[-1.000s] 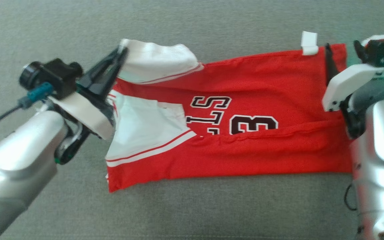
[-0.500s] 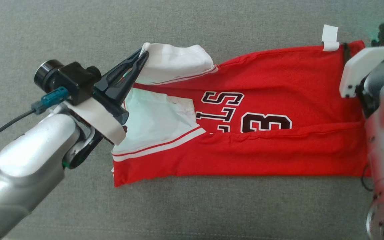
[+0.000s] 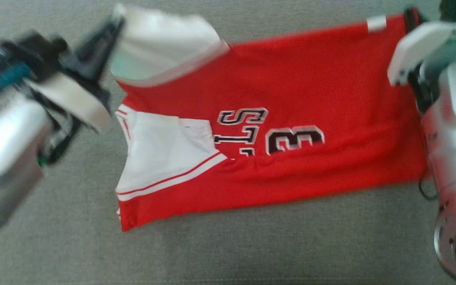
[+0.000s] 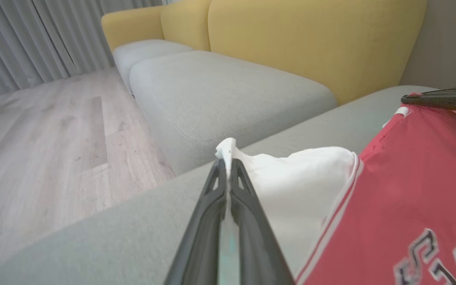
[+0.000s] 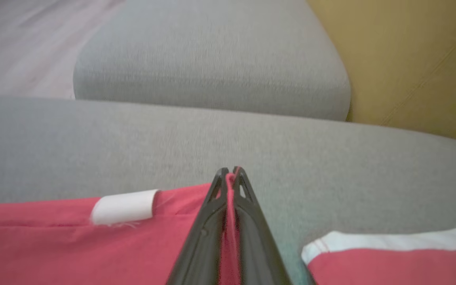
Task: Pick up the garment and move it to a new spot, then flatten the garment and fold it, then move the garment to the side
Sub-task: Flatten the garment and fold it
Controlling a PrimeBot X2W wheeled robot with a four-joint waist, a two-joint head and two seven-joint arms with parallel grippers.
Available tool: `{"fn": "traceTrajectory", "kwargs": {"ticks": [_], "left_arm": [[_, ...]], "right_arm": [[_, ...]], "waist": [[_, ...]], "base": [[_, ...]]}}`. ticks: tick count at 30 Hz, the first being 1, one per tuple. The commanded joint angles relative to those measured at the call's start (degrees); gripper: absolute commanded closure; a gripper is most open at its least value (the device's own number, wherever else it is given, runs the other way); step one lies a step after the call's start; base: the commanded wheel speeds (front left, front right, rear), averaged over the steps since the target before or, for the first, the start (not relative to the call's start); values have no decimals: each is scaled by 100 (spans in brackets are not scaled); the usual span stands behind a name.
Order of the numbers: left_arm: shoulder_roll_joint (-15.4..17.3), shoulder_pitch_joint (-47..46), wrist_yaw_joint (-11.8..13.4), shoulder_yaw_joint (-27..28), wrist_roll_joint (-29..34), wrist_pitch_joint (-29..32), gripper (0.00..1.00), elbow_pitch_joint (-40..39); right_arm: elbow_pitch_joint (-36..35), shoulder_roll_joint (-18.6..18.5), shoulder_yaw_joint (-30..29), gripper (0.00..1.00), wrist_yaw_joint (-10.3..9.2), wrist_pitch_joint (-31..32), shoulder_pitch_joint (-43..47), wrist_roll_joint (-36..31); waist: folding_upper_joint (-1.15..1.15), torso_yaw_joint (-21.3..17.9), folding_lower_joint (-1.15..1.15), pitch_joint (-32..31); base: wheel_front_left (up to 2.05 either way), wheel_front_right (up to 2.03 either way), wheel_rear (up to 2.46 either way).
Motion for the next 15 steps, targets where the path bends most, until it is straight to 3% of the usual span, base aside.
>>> {"fn": "traceTrajectory", "kwargs": {"ticks": [1,15], "left_arm": [[246,-381,-12,365,-8,-30,100,-32],[-501,-2015,-323,582,508,-565,100,2180]], "right_arm": [[-164,113,133,100,37,-91,-264,59],[156,276,985,100,37,-1166,-1294,1568]], "waist": [[0,-62,0,13],[0,-410,0,231]], "base": [[0,0,0],[0,0,0]]}}
